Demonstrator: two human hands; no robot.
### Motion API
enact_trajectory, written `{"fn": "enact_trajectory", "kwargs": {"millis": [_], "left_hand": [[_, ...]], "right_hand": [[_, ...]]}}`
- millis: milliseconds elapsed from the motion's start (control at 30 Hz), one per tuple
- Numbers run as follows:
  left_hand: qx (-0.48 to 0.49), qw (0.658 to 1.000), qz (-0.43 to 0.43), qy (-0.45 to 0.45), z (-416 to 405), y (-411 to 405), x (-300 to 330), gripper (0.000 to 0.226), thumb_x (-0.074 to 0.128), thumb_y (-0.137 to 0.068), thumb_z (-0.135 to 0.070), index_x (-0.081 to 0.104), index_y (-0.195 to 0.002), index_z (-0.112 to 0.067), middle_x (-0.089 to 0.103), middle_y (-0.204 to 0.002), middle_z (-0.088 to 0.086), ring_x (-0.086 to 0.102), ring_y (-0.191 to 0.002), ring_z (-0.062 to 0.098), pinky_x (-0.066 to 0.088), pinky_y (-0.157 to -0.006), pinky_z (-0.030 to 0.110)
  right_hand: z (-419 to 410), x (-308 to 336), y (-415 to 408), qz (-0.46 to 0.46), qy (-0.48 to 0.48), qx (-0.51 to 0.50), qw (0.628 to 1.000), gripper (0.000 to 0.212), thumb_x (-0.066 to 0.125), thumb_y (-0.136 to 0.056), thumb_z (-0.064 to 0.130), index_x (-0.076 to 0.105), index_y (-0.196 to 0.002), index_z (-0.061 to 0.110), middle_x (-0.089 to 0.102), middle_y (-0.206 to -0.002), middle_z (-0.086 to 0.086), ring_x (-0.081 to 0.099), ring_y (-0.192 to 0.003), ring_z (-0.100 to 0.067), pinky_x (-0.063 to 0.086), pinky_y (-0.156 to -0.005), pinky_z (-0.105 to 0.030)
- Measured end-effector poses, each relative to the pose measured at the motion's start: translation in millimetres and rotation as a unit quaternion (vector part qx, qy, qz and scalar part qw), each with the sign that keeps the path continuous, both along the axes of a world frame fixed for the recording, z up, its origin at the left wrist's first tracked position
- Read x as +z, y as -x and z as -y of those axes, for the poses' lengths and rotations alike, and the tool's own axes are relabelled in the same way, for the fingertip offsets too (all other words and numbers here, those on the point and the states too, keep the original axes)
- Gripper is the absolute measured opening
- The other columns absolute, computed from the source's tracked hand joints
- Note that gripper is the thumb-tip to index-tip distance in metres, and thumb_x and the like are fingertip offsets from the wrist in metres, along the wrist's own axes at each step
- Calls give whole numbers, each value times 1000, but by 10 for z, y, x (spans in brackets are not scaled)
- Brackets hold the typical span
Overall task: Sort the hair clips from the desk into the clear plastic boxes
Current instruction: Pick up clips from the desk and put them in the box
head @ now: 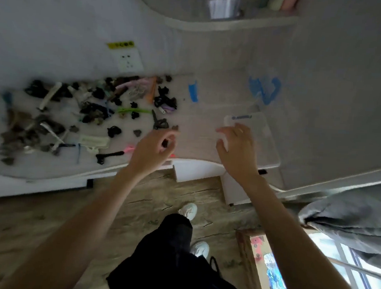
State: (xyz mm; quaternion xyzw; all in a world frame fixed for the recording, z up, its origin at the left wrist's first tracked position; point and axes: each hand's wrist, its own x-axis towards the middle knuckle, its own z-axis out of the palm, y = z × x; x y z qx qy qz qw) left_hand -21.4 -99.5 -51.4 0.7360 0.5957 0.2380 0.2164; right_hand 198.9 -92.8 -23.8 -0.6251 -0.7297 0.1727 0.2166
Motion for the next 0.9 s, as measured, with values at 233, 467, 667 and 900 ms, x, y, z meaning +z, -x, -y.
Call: {"fn": "enact_trajectory", "kwargs": {"millis": [233, 467, 667, 900], "left_hand": [[181, 971, -143, 56, 338, 1357, -398, 49, 64, -82, -37, 51, -125, -17, 57, -119, 5, 51, -112, 25, 40, -95, 35], [331, 927, -154, 87, 498, 1780, -767, 100, 44, -59, -80, 27, -143, -29, 26, -151, 17, 23, -140, 38, 21, -107, 61], [304, 923, -160, 176, 550, 2000, -1152, 125, 18, -44, -101, 6, -147, -32, 6, -156, 20, 1, -143, 43, 10, -107, 70], [241, 952, -134, 136, 293, 2027, -1224, 110, 22, -65, -91, 3, -148, -20, 6, -156, 19, -1, -144, 35, 5, -115, 59]], "right_hand": [[-47, -343, 1185, 64, 136, 184, 971, 46, 57, -88, 23, 44, -132, 17, 43, -135, -10, 41, -119, -31, 42, -97, -41], [-112, -1054, 1610, 164, 163, 29, 972, 103, 49, -69, 75, 5, -148, 27, 3, -155, -24, 15, -139, -48, 26, -106, -62], [-394, -1363, 1625, 95, 170, 52, 979, 132, 20, -41, 100, 2, -147, 23, -5, -150, -35, -4, -135, -59, 4, -108, -67], [-788, -1288, 1925, 62, 182, 146, 970, 131, 55, -45, 84, 1, -147, 22, -12, -153, -27, -12, -142, -42, 4, -114, -61]]}}
